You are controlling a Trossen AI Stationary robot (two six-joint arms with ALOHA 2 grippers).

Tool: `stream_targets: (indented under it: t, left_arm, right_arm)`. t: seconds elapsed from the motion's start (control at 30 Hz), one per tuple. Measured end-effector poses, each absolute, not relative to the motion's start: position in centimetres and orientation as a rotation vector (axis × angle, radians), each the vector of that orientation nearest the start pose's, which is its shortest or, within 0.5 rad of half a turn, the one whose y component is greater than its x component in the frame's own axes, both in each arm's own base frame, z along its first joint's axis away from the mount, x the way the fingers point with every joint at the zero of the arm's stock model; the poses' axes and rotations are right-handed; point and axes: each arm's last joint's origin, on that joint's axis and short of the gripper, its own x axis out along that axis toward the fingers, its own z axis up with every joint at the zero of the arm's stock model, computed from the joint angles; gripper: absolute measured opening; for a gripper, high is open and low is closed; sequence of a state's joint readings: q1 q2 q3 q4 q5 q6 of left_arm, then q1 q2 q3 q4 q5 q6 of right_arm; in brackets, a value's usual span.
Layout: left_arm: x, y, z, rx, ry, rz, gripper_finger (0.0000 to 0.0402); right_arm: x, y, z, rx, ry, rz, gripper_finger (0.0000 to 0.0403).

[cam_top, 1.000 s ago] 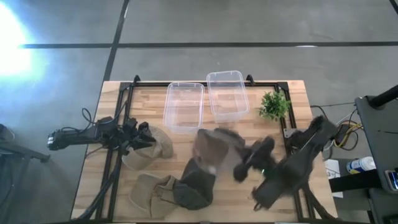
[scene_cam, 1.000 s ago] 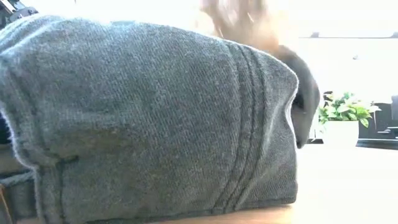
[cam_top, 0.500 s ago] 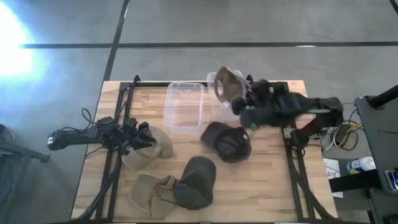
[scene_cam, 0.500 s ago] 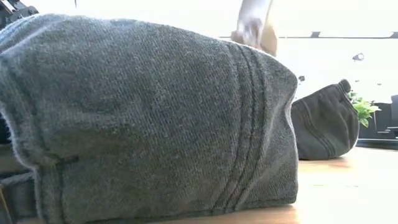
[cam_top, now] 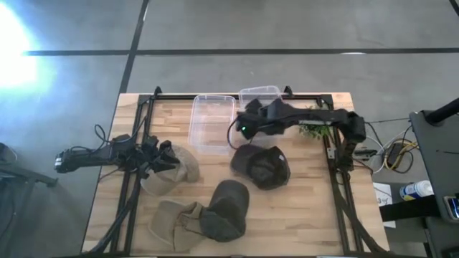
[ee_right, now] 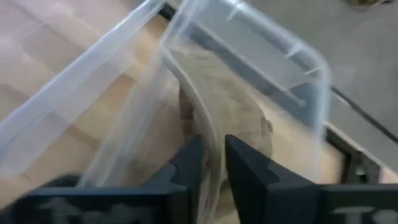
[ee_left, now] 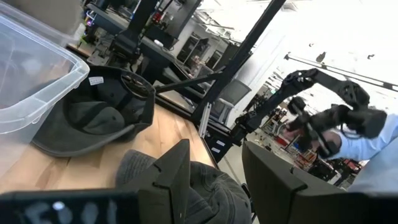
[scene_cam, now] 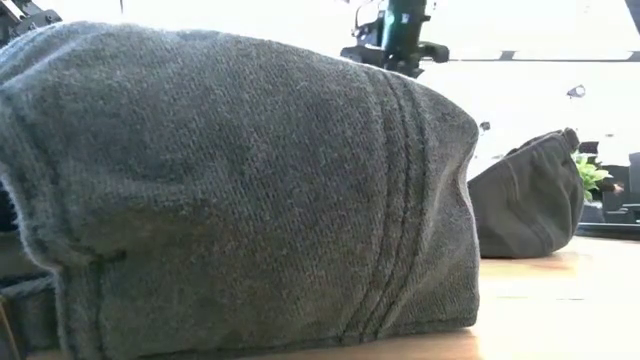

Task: Pick & Place hat
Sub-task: Put the bottom right brown hat into the right transparent bin, then put the top black hat into the left transparent bin

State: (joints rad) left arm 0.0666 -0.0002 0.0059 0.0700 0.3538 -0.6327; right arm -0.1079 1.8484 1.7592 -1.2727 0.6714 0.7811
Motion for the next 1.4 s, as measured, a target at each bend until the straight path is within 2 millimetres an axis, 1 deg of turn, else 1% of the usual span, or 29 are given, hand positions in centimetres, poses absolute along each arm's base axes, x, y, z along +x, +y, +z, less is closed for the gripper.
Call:
stream_targets:
  t: [0.1,0.13,0.2,0.3,0.4,0.47,0.53,0.63,0.73,0.8,0.9,1.0,1.1,1.17,1.27,1.33,1.4]
  left_arm:
    - [9.6,-0.4,17.2,-0.612,0.019,-0.301,0.0140]
    - [9.6,-0.4,17.2,-0.612,0.019,-0.301,0.0140]
    - [9.6,-0.4,17.2,-0.612,0.019,-0.301,0.0140]
    - [9.6,-0.4,17.2,-0.612,0.019,-0.301,0.0140]
    - [9.6,-0.4,17.2,-0.612,0.019,-0.300,0.0140]
    - [9.6,-0.4,17.2,-0.608,0.018,-0.301,0.0140]
    - [9.6,-0.4,17.2,-0.540,0.007,-0.300,0.0140]
    - [9.6,-0.3,17.3,-0.473,-0.018,-0.293,0.0140]
    - [9.6,-0.3,17.4,-0.477,-0.028,-0.283,0.0140]
    - [9.6,-0.3,17.4,-0.498,-0.024,-0.283,0.0140]
    - [9.6,-0.3,17.4,-0.525,-0.021,-0.284,0.0140]
    - [9.6,-0.2,17.6,-0.570,-0.045,-0.257,0.0140]
    - [9.6,-0.2,17.7,-0.705,-0.039,-0.253,0.0140]
    - [9.6,-0.2,17.7,-0.813,-0.028,-0.258,0.0140]
    - [9.6,-0.2,17.7,-0.960,-0.006,-0.266,0.0140]
    - [9.6,-0.2,17.7,-1.028,0.009,-0.272,0.0140]
    - [9.6,-0.2,17.6,-1.044,0.017,-0.270,0.0140]
  right_arm:
    - [36.7,-5.0,29.8,0.237,1.011,-1.084,0.0105]
    - [37.0,-4.7,29.9,0.229,1.003,-1.078,0.0117]
    - [37.2,-3.8,30.6,0.194,0.974,-1.063,0.0138]
    - [37.4,-2.4,32.9,0.149,0.896,-1.030,0.0162]
    - [37.1,-1.1,36.0,0.080,0.792,-1.004,0.0180]
    - [36.7,-0.1,38.2,0.050,0.731,-0.957,0.0189]
    - [36.6,1.2,39.8,0.055,0.694,-0.887,0.0194]
    - [36.3,3.1,41.3,0.142,0.666,-0.776,0.0195]
    - [36.1,4.9,41.6,0.260,0.644,-0.718,0.0193]
    - [36.1,6.2,41.1,0.342,0.665,-0.672,0.0192]
    - [36.1,7.8,39.3,0.433,0.780,-0.576,0.0192]
    - [36.1,9.1,36.9,0.503,0.926,-0.502,0.0191]
    - [35.8,9.9,33.9,0.577,1.098,-0.464,0.0189]
    - [35.5,10.5,31.7,0.563,1.193,-0.463,0.0186]
    - [34.5,11.7,28.9,0.457,1.323,-0.398,0.0181]
    - [33.9,12.6,27.5,0.372,1.382,-0.346,0.0178]
    - [33.7,13.0,26.6,0.316,1.393,-0.305,0.0174]
